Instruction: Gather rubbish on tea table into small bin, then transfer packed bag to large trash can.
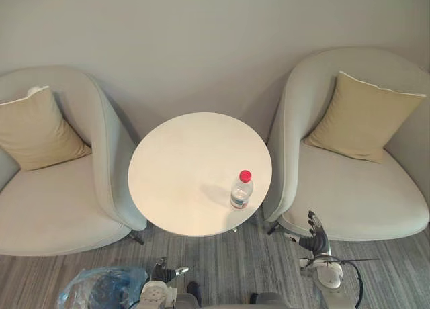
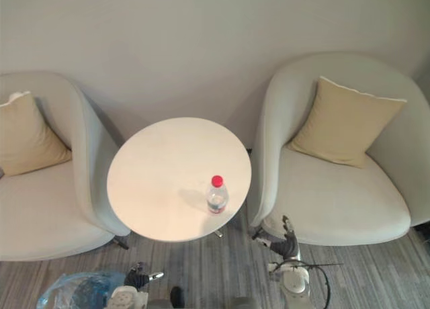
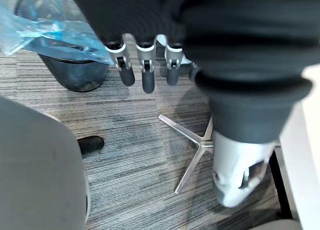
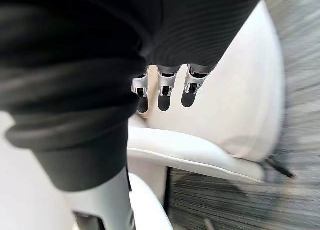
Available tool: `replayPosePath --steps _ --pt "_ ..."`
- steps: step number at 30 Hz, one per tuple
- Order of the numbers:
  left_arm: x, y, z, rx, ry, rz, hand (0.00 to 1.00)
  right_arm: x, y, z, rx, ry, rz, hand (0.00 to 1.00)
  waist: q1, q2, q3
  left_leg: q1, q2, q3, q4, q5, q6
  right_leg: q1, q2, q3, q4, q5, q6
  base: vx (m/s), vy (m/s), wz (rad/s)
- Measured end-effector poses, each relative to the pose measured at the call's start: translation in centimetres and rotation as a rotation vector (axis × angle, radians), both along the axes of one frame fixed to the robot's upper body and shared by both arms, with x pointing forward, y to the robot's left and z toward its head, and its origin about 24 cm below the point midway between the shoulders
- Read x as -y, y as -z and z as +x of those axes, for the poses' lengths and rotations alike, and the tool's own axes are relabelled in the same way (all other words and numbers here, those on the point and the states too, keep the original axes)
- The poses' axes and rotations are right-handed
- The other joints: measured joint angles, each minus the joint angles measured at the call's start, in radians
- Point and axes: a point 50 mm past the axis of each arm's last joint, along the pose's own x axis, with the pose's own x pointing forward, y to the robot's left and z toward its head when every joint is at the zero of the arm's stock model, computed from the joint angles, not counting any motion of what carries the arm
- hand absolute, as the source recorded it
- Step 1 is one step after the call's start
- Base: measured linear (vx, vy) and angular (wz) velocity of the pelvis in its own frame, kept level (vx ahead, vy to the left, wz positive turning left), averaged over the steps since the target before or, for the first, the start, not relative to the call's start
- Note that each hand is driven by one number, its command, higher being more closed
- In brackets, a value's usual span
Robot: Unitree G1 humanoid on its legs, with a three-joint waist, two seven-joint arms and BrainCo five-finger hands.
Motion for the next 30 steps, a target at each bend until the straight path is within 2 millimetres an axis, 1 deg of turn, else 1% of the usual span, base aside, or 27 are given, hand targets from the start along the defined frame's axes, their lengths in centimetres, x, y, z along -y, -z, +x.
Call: replayPosePath --steps 2,6,12,17,23,26,30 --pt "0.2 0.0 0.0 0.0 0.02 0.001 0.0 -0.4 -0.7 0.4 0.03 -0.054 -0.041 0.0 0.002 0.003 -0.007 -0.001 -0.001 -0.004 -0.004 0.0 0.0 0.001 0.0 -0.002 -0.007 0.0 0.0 0.05 0.001 0.02" --pt "0.8 -0.1 0.2 0.016 0.072 0.003 0.0 -1.8 -1.7 1.9 0.079 -0.165 -0.09 0.0 0.002 0.007 -0.011 -0.001 -0.001 -0.017 -0.005 0.0 0.0 0.008 0.001 -0.008 -0.011 0.001 0.0 0.05 -0.01 0.03" --pt "1.1 -0.1 0.3 0.021 0.097 0.001 0.0 -3.2 -2.6 3.2 0.122 -0.243 -0.098 0.0 0.004 0.009 -0.012 -0.006 -0.002 -0.044 -0.005 0.0 0.0 0.027 0.002 -0.037 -0.027 0.001 0.0 0.01 -0.01 0.14" --pt "1.2 -0.1 0.3 0.026 0.107 0.0 0.0 -5.0 -3.4 4.4 0.162 -0.323 -0.094 0.0 0.007 0.01 -0.013 -0.019 -0.003 -0.052 -0.01 0.006 0.005 0.023 0.001 -0.046 -0.027 0.002 0.0 0.01 0.002 0.05" --pt "1.2 -0.2 0.4 0.035 0.108 -0.002 0.0 -6.1 -3.6 5.2 0.175 -0.372 -0.094 0.0 0.011 0.011 -0.011 -0.036 -0.005 -0.078 -0.017 0.019 0.01 0.025 0.002 -0.074 -0.041 0.004 -0.003 0.0 -0.005 0.13" --pt "1.2 -0.2 0.4 0.036 0.108 -0.001 0.0 -6.4 -3.1 5.5 0.148 -0.385 -0.097 0.0 0.013 0.012 -0.01 -0.036 -0.005 -0.086 -0.019 0.019 0.01 0.029 0.002 -0.083 -0.041 0.004 -0.003 0.0 -0.009 0.1" --pt "1.3 -0.4 0.7 0.052 0.108 -0.004 0.0 -6.5 -2.6 6.2 0.126 -0.383 -0.103 0.0 0.019 0.022 0.005 -0.06 -0.006 -0.096 -0.018 0.026 0.01 0.01 0.001 -0.093 -0.036 0.005 -0.003 -0.02 -0.001 0.08"
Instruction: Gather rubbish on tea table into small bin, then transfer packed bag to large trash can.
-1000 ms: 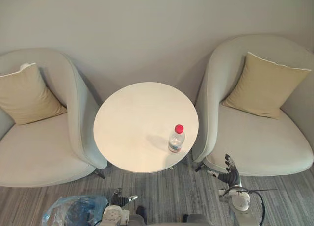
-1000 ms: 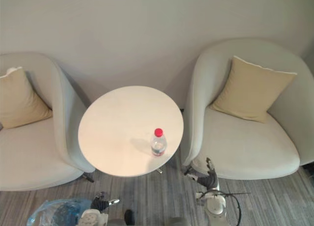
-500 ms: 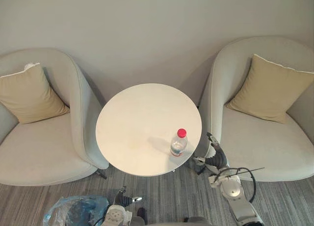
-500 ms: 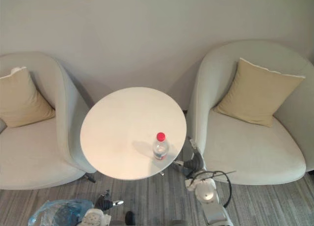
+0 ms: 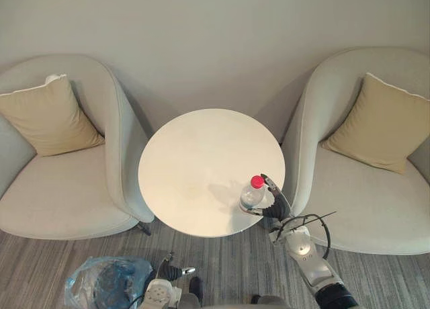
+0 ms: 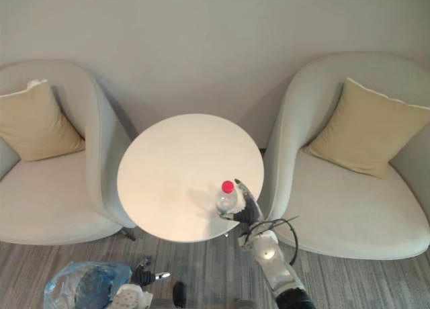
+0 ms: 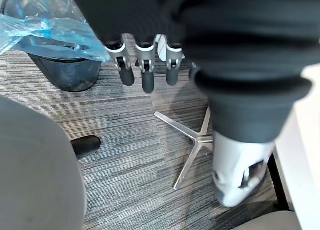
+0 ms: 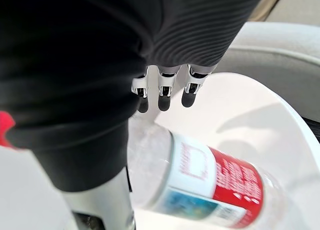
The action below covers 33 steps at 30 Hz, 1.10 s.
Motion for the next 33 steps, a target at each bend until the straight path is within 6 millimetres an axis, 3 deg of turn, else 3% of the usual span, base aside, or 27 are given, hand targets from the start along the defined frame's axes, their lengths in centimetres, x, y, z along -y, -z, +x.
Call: replayPosePath --steps 8,9,19,24,33 --pt "0.3 -0.7 1.5 0.059 0.001 -0.013 0.0 0.5 -0.8 2.6 0.028 0.066 -0.023 0.0 0.02 0.027 0.071 -0.065 0.002 -0.005 0.026 0.006 -0.002 -0.065 -0.005 -0.008 0.041 -0.002 -0.002 -0.04 0.0 0.04" --pt "0.3 -0.8 1.7 0.066 -0.003 -0.016 0.0 0.7 -0.9 3.0 0.027 0.074 -0.027 1.0 0.022 0.027 0.079 -0.071 0.002 -0.006 0.032 0.006 -0.002 -0.072 -0.006 -0.008 0.048 -0.003 -0.003 -0.03 -0.003 0.07" --pt "0.3 -1.6 2.9 0.122 -0.034 -0.039 0.0 2.1 -2.4 5.1 0.057 0.189 0.058 1.0 0.044 0.034 0.134 -0.135 -0.001 -0.025 0.086 0.001 -0.004 -0.12 -0.018 -0.018 0.092 -0.014 -0.003 -0.02 -0.003 0.05" --pt "0.2 -1.7 2.9 0.125 -0.041 -0.04 0.0 2.2 -1.9 4.1 0.039 0.197 0.09 1.0 0.043 0.032 0.14 -0.137 -0.001 -0.025 0.089 -0.001 -0.005 -0.122 -0.018 -0.016 0.095 -0.015 -0.002 0.0 0.0 0.0" --pt "0.2 -1.6 2.9 0.121 -0.038 -0.039 0.0 2.9 -2.6 1.3 0.092 0.198 0.131 1.0 0.035 0.03 0.138 -0.109 0.0 -0.014 0.083 -0.003 -0.005 -0.105 -0.018 -0.001 0.094 -0.016 0.0 0.0 -0.005 -0.04"
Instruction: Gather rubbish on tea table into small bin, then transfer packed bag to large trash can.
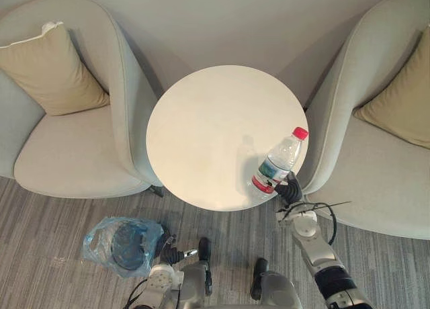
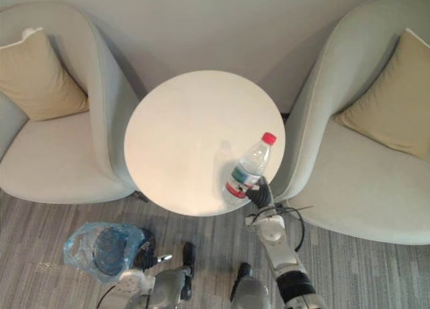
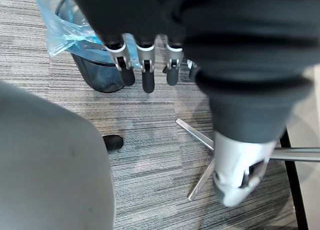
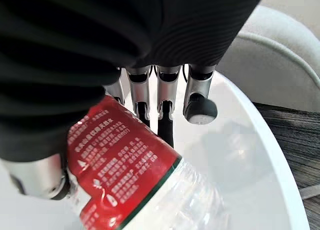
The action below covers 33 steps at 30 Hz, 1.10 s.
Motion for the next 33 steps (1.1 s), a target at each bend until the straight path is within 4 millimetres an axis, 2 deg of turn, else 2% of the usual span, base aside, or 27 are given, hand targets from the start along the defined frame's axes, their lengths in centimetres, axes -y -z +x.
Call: replayPosePath --steps 3,7,10,12,18,27,30,33 --pt "0.0 0.2 -0.2 -0.011 0.002 0.003 0.0 0.3 -0.6 -1.2 0.035 0.005 -0.007 1.0 -0.007 -0.003 -0.004 0.035 0.0 0.014 -0.012 0.0 0.0 0.025 0.001 0.012 -0.008 0.0 0.001 0.0 -0.002 -0.13" --pt "-0.2 0.7 -1.0 -0.053 0.017 0.022 0.0 0.4 -0.2 -3.5 0.027 0.003 -0.024 1.0 -0.02 -0.017 -0.054 0.048 0.002 0.024 -0.021 0.0 0.0 0.029 0.004 0.024 -0.013 0.001 0.001 0.0 -0.003 -0.09" --pt "-0.1 1.0 -1.6 -0.072 0.039 0.033 0.0 -0.1 -0.1 -4.6 0.024 -0.009 -0.028 1.0 -0.027 -0.024 -0.087 0.068 0.003 0.044 -0.032 0.0 0.0 0.032 0.007 0.046 -0.015 0.004 0.003 0.0 -0.003 -0.21" --pt "0.1 1.1 -1.8 -0.084 0.058 0.034 0.0 -0.5 -0.2 -5.1 0.033 -0.019 -0.038 1.0 -0.043 -0.025 -0.103 0.071 0.004 0.047 -0.032 0.0 0.0 0.035 0.008 0.05 -0.021 0.009 0.003 -0.01 0.007 -0.1" --pt "0.8 1.4 -2.4 -0.107 0.112 0.04 0.0 -1.6 -0.4 -6.6 0.039 -0.074 -0.107 1.0 -0.049 -0.025 -0.136 0.117 0.016 0.073 -0.046 0.001 0.0 0.064 0.023 0.082 -0.056 0.032 0.002 -0.05 0.012 -0.15" --pt "1.1 1.8 -3.0 -0.136 0.152 0.037 0.0 -3.2 0.4 -7.4 0.009 -0.152 -0.147 1.0 -0.053 -0.019 -0.166 0.158 0.021 0.094 -0.05 0.001 0.0 0.103 0.03 0.105 -0.083 0.052 0.003 -0.02 0.004 -0.08" --pt "1.4 1.8 -3.1 -0.138 0.178 0.043 0.0 -3.3 0.4 -7.5 0.01 -0.164 -0.171 1.0 -0.053 -0.019 -0.167 0.175 0.017 0.079 -0.048 0.001 0.001 0.135 0.03 0.09 -0.093 0.053 0.003 -0.02 -0.004 0.14" --pt "1.6 1.7 -2.9 -0.131 0.192 0.045 0.0 -3.5 0.1 -7.1 0.033 -0.186 -0.195 1.0 -0.052 -0.009 -0.161 0.13 0.017 0.037 -0.026 0.01 0.002 0.127 0.032 0.052 -0.103 0.06 0.001 -0.06 -0.027 0.4"
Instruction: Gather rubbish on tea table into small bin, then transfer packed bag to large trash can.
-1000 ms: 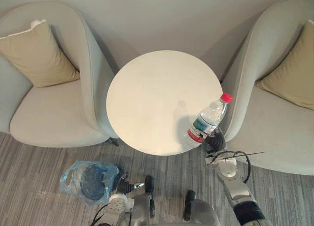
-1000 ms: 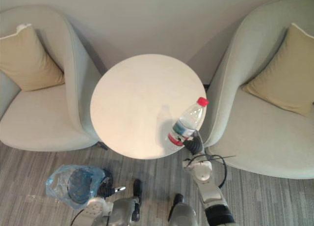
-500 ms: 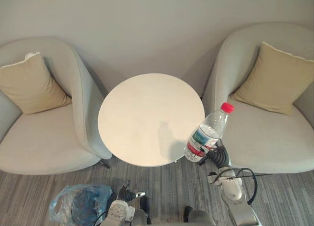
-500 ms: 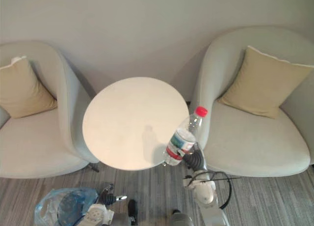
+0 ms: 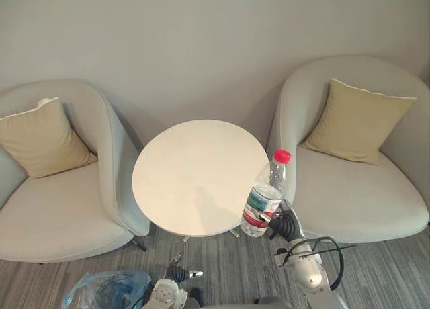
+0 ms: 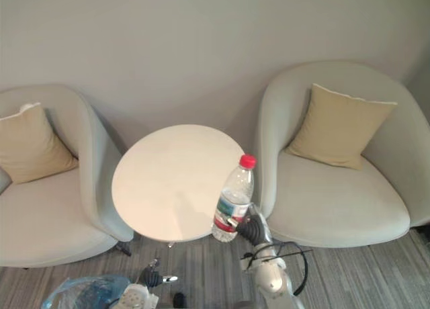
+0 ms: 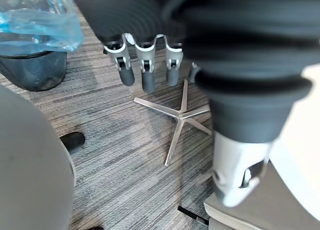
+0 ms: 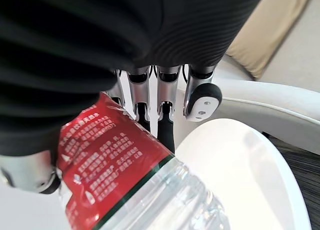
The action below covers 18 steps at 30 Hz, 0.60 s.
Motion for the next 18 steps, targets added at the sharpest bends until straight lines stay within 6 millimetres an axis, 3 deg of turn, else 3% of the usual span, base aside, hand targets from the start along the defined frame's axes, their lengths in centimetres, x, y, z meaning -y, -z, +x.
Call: replayPosePath --steps 2,4,5,6,7,9,11,13,14,15,18 --pt "0.7 -0.3 0.7 0.022 0.012 -0.014 0.0 -0.3 -1.0 1.3 0.063 -0.04 -0.057 1.0 0.003 0.026 0.02 -0.101 0.018 -0.022 0.092 0.008 0.0 -0.047 0.011 -0.014 0.04 0.005 -0.014 -0.09 -0.049 0.49" --pt "1.0 -0.6 1.2 0.049 0.016 -0.027 0.0 -0.3 -2.2 2.5 0.128 -0.044 -0.073 1.0 0.006 0.052 0.041 -0.218 0.03 -0.038 0.191 0.04 -0.002 -0.082 0.042 -0.015 0.028 0.032 -0.055 -0.19 -0.082 0.73" --pt "1.2 -0.8 1.7 0.061 0.029 -0.026 0.0 -0.4 -3.0 3.3 0.166 -0.043 -0.074 1.0 0.006 0.051 0.054 -0.216 0.023 -0.042 0.142 0.066 -0.005 -0.089 0.02 -0.063 0.006 0.045 -0.067 -0.23 -0.051 0.81" --pt "1.4 -0.9 2.0 0.065 0.032 -0.033 0.0 -0.4 -3.3 3.8 0.183 -0.041 -0.077 1.0 0.005 0.05 0.065 -0.239 0.038 0.012 0.249 0.005 0.026 -0.107 0.012 -0.09 0.02 0.045 -0.073 -0.27 -0.043 0.77" --pt "1.7 -0.9 2.0 0.07 0.037 -0.038 0.0 -0.3 -3.5 4.3 0.192 -0.031 -0.078 1.0 0.003 0.051 0.065 -0.247 0.063 0.106 0.447 -0.121 0.074 -0.113 -0.001 -0.119 0.032 0.045 -0.079 -0.23 -0.053 0.59" --pt "2.2 -0.7 1.5 0.052 0.035 -0.052 0.0 0.1 -3.4 4.4 0.193 -0.01 -0.08 1.0 -0.016 0.05 0.065 -0.162 0.107 0.229 0.549 -0.208 0.058 -0.098 -0.019 -0.17 0.032 0.053 -0.083 -0.17 -0.039 0.87" --pt "2.9 -0.5 1.0 0.039 0.044 -0.063 0.0 0.5 -3.3 4.3 0.191 0.016 -0.081 1.0 -0.053 0.052 0.064 -0.076 0.144 0.291 0.508 -0.251 0.022 -0.105 -0.028 -0.239 0.046 0.061 -0.082 -0.16 0.05 1.18" --pt "3.6 -0.6 1.2 0.046 0.081 -0.064 0.0 1.1 -3.1 4.5 0.185 0.055 -0.081 1.0 -0.063 0.056 0.063 0.002 0.116 0.284 0.262 -0.289 -0.049 -0.163 -0.036 -0.295 0.076 0.079 -0.067 -0.21 0.152 0.99" --pt "3.5 -0.6 1.3 0.046 0.091 -0.055 0.0 1.0 -2.8 4.6 0.169 0.063 -0.074 1.0 -0.059 0.042 0.069 0.01 0.107 0.282 0.225 -0.282 -0.052 -0.168 -0.042 -0.297 0.075 0.087 -0.065 -0.27 0.191 0.61" --pt "3.0 -0.6 1.4 0.049 0.11 -0.031 0.0 0.8 -1.4 4.7 0.107 0.08 -0.066 1.0 -0.051 0.004 0.072 0.01 0.077 0.273 0.192 -0.244 -0.038 -0.166 -0.062 -0.299 0.062 0.107 -0.05 -0.22 0.133 0.35" --pt "2.5 -0.6 1.2 0.048 0.108 -0.017 0.0 -1.0 0.6 4.2 0.016 0.051 -0.061 1.0 -0.043 -0.009 0.07 0.033 0.046 0.269 0.178 -0.233 -0.023 -0.126 -0.078 -0.285 0.026 0.144 -0.032 -0.2 0.12 0.06"
